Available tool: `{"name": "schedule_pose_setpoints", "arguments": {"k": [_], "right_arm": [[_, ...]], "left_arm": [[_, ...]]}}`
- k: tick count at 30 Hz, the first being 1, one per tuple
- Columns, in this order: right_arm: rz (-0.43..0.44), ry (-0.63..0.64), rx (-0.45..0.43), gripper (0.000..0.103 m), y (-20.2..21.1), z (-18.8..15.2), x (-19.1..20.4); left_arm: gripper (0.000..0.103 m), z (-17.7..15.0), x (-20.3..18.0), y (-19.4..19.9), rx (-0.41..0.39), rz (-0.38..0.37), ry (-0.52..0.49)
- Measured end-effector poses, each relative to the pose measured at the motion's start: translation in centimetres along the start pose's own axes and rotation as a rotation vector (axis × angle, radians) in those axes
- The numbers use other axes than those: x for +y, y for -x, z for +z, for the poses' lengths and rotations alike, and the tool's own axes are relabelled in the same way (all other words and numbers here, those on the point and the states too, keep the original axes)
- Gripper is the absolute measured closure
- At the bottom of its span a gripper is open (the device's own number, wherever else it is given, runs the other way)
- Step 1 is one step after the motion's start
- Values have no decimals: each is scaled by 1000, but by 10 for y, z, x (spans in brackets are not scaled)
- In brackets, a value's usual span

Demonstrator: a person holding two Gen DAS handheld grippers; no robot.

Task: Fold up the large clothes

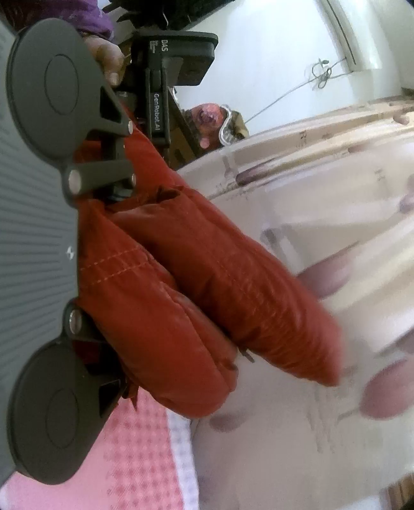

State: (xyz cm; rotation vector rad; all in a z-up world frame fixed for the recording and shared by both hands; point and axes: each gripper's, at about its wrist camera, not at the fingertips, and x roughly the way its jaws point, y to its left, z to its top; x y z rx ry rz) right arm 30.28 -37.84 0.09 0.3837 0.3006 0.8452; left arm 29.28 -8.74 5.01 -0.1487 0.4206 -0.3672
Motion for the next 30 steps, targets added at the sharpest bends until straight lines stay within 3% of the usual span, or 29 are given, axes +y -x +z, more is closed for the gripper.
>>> {"name": "schedule_pose_setpoints", "arguments": {"k": [11,19,30], "right_arm": [[41,-4,-3,52,-99,5,22],[16,-59,82,53,-144,-21,0],[-11,-116,140,48,-150,-40,-16]], "left_arm": [[47,23,76,-13,-22,160,-4],[48,2,111,-38,30,215,-11],[22,-9,109,-38,23,302,-61]]}}
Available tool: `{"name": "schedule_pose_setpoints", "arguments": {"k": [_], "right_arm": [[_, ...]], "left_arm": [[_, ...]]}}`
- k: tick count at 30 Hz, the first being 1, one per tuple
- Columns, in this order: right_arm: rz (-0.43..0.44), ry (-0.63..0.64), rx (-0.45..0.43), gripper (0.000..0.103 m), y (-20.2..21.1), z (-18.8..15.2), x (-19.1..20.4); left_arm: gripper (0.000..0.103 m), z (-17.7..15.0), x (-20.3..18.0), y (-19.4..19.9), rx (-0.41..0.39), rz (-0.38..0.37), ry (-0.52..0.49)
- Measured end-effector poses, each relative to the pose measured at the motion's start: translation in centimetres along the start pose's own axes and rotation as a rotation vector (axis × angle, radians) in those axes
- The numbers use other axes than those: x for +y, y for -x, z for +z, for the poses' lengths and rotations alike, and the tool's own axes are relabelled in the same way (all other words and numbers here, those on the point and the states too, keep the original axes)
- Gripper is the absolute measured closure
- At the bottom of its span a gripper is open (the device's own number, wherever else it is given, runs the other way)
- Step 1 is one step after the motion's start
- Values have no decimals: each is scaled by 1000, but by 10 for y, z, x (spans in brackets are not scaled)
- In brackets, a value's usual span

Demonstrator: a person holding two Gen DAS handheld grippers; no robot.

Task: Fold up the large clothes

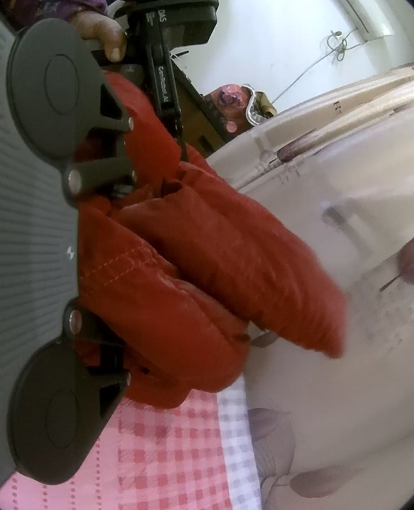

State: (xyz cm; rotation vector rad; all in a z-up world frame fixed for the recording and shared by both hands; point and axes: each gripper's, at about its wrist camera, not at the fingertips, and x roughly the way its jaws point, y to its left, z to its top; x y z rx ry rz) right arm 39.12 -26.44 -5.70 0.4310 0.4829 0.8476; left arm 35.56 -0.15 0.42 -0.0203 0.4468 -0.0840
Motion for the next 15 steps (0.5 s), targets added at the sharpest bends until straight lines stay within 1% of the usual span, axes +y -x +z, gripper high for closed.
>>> {"name": "schedule_pose_setpoints", "arguments": {"k": [5,9,15], "right_arm": [[-19,-15,-1,44,-3,-2,2],[-35,-16,0,42,-3,-1,4],[-57,-17,0,41,-2,-2,7]], "left_arm": [[14,0,-3,4,-6,27,-25],[12,0,-5,7,-10,42,-31],[7,0,-8,11,-14,60,-55]]}}
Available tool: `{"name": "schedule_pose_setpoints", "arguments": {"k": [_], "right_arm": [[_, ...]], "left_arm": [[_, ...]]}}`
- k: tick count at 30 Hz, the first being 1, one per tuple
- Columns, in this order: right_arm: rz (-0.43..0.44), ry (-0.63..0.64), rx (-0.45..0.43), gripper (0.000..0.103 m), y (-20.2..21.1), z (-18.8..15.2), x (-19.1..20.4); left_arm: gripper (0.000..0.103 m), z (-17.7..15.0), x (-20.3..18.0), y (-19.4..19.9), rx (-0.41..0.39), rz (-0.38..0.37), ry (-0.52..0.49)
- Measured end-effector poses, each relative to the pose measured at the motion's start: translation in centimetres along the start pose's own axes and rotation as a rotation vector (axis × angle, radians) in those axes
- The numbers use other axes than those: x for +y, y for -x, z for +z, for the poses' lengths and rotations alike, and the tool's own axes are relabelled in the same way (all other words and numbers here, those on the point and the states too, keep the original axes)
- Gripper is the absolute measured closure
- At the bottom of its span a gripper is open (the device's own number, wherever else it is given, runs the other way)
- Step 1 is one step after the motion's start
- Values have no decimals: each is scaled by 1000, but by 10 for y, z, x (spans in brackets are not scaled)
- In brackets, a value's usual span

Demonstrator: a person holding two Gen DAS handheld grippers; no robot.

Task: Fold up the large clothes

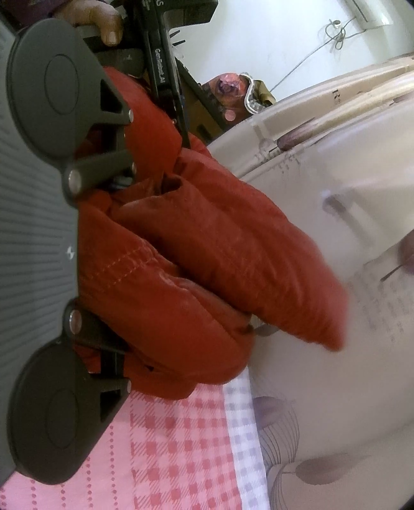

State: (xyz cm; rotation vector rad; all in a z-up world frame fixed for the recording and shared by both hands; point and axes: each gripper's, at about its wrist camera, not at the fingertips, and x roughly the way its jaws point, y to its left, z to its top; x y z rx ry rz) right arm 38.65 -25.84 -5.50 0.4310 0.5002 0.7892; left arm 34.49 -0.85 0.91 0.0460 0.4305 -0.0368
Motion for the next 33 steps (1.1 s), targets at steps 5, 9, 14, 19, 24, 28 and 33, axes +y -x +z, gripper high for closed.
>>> {"name": "schedule_pose_setpoints", "arguments": {"k": [5,9,14,19,24,28,33], "right_arm": [[-27,-6,-1,40,1,0,2],[-42,-18,-1,37,2,0,5],[-62,-35,-7,35,5,1,8],[-83,-43,-8,33,8,4,13],[-111,-36,-16,32,12,5,23],[-168,-29,-52,31,24,4,32],[-277,63,-184,29,58,-7,69]], "left_arm": [[1,0,1,4,-2,11,-10],[0,-1,0,11,-9,20,-28],[0,-4,0,19,-13,28,-32],[0,-5,-1,29,-28,43,-53],[0,-9,-2,39,-43,69,-56],[0,-15,-3,55,-78,92,-24],[0,-17,-16,80,-113,184,-26]]}}
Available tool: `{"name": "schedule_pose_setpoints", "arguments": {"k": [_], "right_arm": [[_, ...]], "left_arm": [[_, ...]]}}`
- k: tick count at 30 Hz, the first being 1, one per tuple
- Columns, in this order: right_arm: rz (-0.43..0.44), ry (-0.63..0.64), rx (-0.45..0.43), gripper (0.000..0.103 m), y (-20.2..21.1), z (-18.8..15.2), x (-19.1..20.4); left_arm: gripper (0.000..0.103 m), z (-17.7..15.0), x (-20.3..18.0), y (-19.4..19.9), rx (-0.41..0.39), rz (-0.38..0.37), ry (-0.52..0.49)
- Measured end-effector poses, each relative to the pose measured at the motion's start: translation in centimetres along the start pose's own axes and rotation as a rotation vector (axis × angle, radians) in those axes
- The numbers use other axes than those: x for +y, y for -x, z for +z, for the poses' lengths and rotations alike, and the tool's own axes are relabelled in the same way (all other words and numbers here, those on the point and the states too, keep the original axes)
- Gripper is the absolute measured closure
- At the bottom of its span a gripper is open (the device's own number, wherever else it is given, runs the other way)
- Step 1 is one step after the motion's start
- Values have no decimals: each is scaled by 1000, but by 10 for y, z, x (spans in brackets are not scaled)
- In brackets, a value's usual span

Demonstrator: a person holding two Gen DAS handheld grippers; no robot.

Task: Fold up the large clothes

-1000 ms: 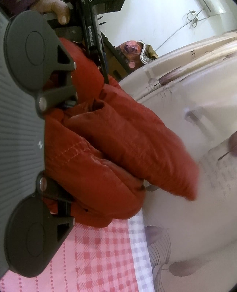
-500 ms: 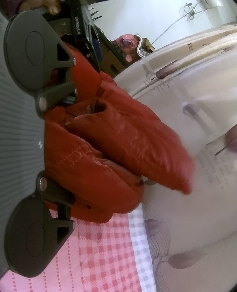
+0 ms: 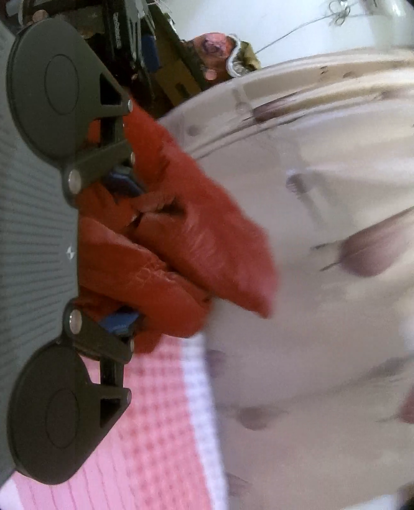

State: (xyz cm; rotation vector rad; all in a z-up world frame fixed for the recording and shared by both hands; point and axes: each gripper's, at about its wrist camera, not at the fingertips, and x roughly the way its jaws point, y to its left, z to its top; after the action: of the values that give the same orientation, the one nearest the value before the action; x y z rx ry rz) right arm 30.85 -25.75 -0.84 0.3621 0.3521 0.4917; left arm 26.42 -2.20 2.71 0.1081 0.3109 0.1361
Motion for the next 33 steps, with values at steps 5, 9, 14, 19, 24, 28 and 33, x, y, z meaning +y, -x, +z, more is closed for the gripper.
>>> {"name": "schedule_pose_setpoints", "arguments": {"k": [5,9,14,19,24,28,33], "right_arm": [[18,41,-152,21,61,-7,28],[30,108,-183,19,92,-15,49],[-5,177,-207,17,115,-24,71],[-62,243,-237,12,127,-32,91],[-97,283,-260,9,133,-39,100],[-108,276,-270,3,136,-40,101],[-122,263,-261,3,137,-43,99]], "left_arm": [[0,6,-10,39,-27,44,31],[0,10,-18,68,-68,50,32],[0,13,-25,97,-103,-22,38],[0,12,-28,115,-103,-56,61],[0,9,-31,124,-105,-60,52],[0,6,-35,129,-125,-53,37],[0,5,-34,129,-127,-55,55]]}}
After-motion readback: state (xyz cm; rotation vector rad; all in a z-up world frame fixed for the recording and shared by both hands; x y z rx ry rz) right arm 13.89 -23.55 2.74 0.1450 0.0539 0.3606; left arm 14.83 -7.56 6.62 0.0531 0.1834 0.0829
